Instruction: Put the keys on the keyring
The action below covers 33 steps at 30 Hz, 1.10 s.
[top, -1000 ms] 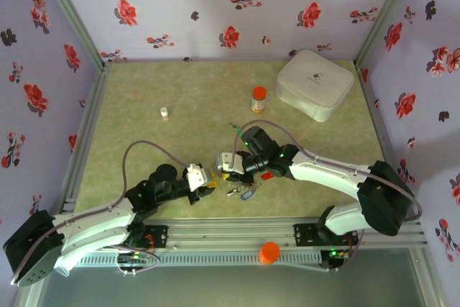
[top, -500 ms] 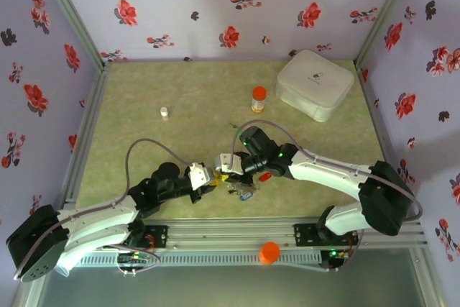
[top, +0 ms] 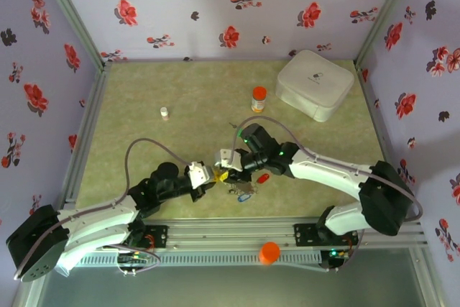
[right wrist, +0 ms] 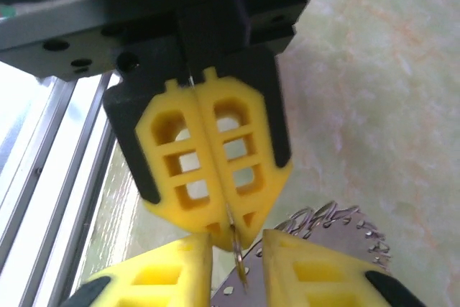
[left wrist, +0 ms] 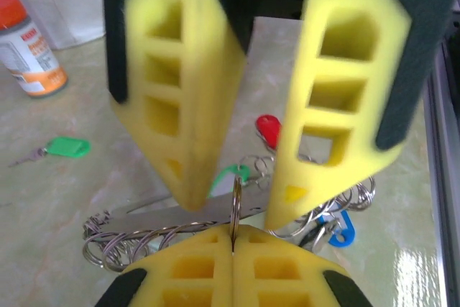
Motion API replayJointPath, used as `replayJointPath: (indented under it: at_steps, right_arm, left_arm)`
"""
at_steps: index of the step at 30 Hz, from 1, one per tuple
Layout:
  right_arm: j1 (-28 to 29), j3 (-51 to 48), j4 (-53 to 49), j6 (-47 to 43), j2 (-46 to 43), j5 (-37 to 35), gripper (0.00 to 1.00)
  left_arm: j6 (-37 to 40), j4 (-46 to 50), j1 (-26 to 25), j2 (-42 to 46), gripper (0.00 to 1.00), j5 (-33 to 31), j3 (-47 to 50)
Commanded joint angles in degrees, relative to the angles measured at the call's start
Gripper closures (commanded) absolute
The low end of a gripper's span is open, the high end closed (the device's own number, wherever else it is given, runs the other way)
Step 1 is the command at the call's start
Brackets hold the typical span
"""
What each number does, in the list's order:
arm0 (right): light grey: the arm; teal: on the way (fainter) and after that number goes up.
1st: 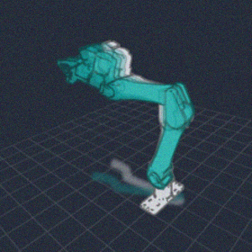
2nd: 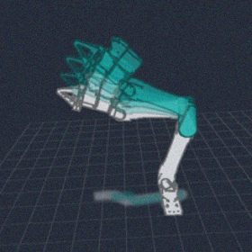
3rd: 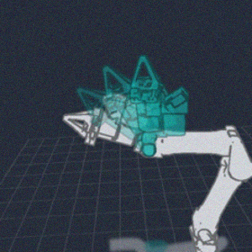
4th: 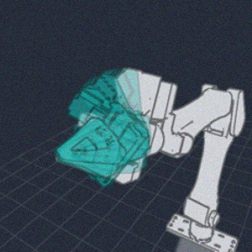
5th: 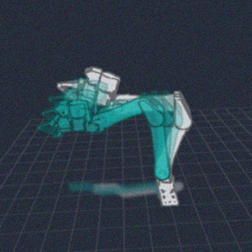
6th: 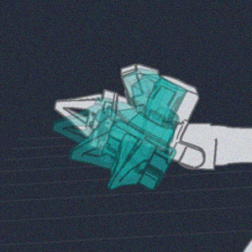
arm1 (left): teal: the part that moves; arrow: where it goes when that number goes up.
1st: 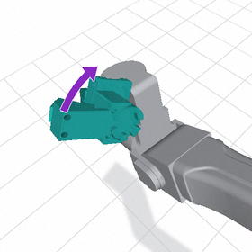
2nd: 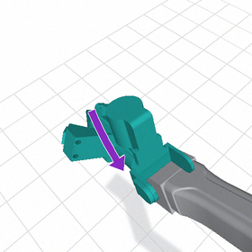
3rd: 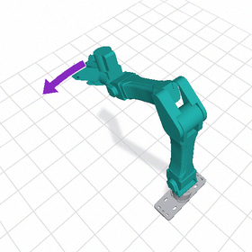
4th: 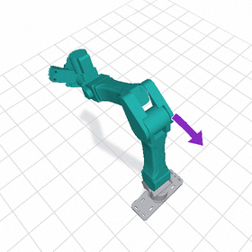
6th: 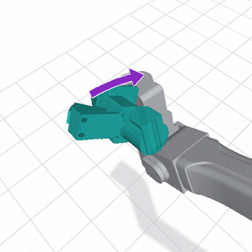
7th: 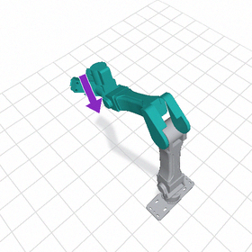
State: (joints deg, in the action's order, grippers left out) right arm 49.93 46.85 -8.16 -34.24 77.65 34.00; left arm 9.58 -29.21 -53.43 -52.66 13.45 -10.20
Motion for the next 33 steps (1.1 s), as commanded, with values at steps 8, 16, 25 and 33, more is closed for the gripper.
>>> replayJointPath:
  at_steps: [8,16,25,33]
  right_arm:
    - [-8.9,-10.9,20.9,13.7,-7.2,10.3,0.68]
    - [-9.2,-11.2,28.0,16.8,-1.3,14.9,0.72]
    - [-9.1,-10.4,30.5,19.2,2.2,19.4,0.72]
    - [-8.3,-10.1,32.7,20.3,3.7,19.9,0.83]
  left_arm:
    - [-3.8,-19.1,2.4,-2.0,1.00,-0.4,4.7]
    - [-5.4,-27.8,3.0,-5.1,1.00,0.9,6.5]
    - [-6.4,-30.5,3.2,-6.2,1.00,1.2,6.6]
    - [-6.7,-30.5,3.2,-5.9,1.00,1.5,6.5]
